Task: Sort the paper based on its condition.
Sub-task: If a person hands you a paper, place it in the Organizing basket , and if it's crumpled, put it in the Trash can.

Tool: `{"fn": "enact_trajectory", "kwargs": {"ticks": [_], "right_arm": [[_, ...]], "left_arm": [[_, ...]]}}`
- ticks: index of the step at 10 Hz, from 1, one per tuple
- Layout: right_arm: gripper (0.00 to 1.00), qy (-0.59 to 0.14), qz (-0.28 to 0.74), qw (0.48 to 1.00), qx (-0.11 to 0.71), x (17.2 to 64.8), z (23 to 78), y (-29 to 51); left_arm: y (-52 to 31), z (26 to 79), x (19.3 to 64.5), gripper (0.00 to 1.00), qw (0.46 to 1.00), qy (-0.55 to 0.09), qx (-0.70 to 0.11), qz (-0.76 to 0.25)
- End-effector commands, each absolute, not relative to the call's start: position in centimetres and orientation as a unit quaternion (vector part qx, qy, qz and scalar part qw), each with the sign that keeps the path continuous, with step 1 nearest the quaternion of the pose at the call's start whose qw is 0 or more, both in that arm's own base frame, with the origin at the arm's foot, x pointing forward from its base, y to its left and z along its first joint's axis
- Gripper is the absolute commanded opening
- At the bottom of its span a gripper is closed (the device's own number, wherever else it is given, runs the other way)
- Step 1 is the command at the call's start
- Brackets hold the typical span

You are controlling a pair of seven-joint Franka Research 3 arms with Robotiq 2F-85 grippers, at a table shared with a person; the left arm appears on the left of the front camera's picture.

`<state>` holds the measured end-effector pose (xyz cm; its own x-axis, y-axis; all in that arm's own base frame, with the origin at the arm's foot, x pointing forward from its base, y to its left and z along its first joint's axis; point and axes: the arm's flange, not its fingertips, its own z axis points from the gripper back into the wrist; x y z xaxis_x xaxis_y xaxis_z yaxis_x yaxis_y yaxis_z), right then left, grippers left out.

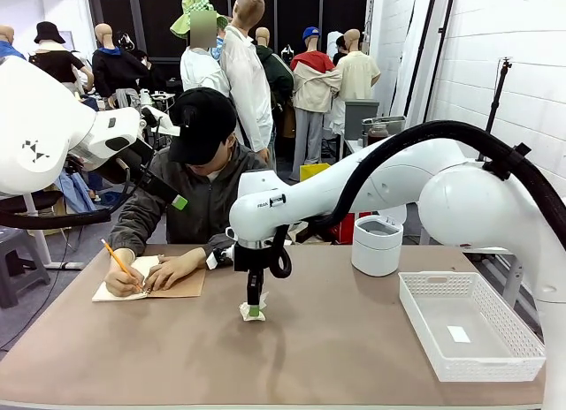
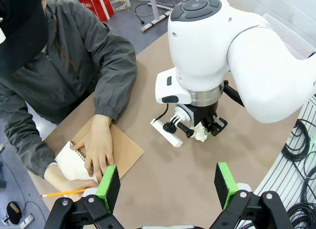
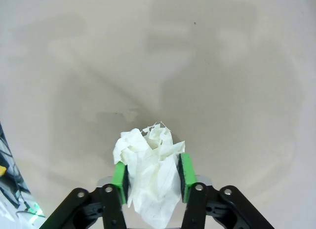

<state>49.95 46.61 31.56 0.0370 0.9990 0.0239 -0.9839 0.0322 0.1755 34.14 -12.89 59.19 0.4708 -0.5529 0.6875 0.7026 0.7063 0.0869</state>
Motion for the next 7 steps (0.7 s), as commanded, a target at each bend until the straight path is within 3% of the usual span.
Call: {"fn": "enact_trajectory", "kwargs": {"ticks": [1,2,7], "right_arm": [[0.18,0.064,0.697,0.707,0.096,50.6,31.8,46.7],[0.00,0.065,0.696,0.709,0.097,50.6,31.7,46.6],[0.00,0.051,0.655,0.749,0.086,50.2,35.5,44.6]], "left_arm": [[-12.7,59.4,34.2,1.00,0.852,-0.356,-0.106,-0.368],[-12.7,59.4,34.2,1.00,0.852,-0.356,-0.106,-0.368],[-12.7,59.4,34.2,1.00,0.852,-0.356,-0.106,-0.368]]}}
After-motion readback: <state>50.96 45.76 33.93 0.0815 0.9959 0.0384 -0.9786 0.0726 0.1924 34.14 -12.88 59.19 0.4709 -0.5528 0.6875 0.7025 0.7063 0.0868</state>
